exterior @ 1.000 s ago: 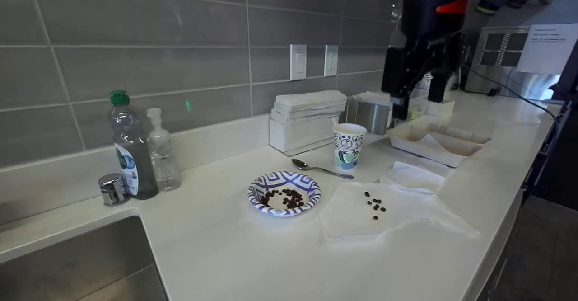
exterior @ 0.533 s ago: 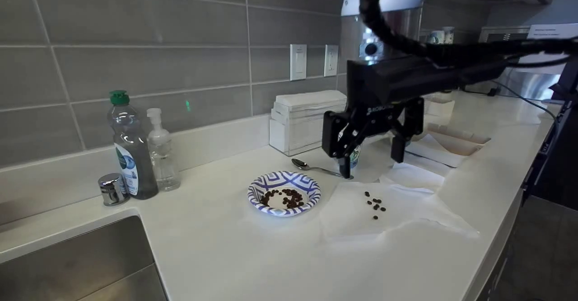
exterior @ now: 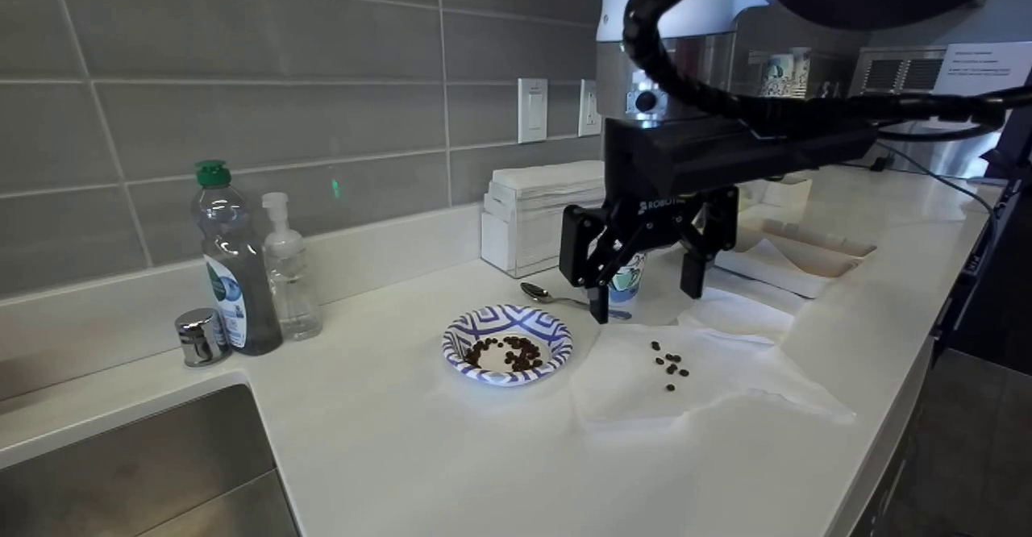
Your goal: Fold the napkin on the left in half and put the napkin on the right in the food pack then pour the contents on the folded napkin into the coffee cup.
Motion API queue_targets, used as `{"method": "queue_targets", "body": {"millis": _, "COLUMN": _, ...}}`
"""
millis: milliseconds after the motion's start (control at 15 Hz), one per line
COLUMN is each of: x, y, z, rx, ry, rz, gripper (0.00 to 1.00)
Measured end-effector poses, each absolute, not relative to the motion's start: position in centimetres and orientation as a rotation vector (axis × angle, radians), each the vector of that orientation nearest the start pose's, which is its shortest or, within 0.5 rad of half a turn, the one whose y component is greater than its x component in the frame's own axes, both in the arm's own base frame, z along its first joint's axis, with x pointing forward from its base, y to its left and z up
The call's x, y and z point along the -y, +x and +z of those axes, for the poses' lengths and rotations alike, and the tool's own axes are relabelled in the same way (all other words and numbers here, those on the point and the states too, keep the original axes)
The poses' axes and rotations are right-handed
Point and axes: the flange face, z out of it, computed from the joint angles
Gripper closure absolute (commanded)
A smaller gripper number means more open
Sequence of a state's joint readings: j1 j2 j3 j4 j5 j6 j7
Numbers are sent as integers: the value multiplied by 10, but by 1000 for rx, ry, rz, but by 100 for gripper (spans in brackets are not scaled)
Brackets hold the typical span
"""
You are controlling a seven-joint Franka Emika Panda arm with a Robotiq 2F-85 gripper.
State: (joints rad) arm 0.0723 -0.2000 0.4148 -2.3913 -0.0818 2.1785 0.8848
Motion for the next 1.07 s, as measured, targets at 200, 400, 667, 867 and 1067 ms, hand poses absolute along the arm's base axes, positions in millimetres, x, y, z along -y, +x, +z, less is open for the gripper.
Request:
{"method": "queue_targets", "body": {"millis": 200, "x": -220, "y": 413, "z": 380, "rx": -569, "ry": -3222, "rz": -81, "gripper": 0}}
{"method": "queue_targets", "body": {"millis": 400, "x": -226, "y": 416, "z": 359, "rx": -544, "ry": -3223, "rz": -35, "gripper": 0}}
{"method": "queue_targets", "body": {"millis": 667, "x": -229, "y": 427, "z": 330, "rx": -527, "ry": -3211, "rz": -25, "gripper": 0}}
{"method": "queue_targets", "body": {"millis": 867, "x": -233, "y": 434, "z": 310, "rx": -489, "ry": -3212, "rz": -54, "gripper": 9}}
{"method": "queue_targets", "body": {"millis": 1067, "x": -244, "y": 437, "z": 296, "rx": -427, "ry": -3235, "rz": -62, "gripper": 25}}
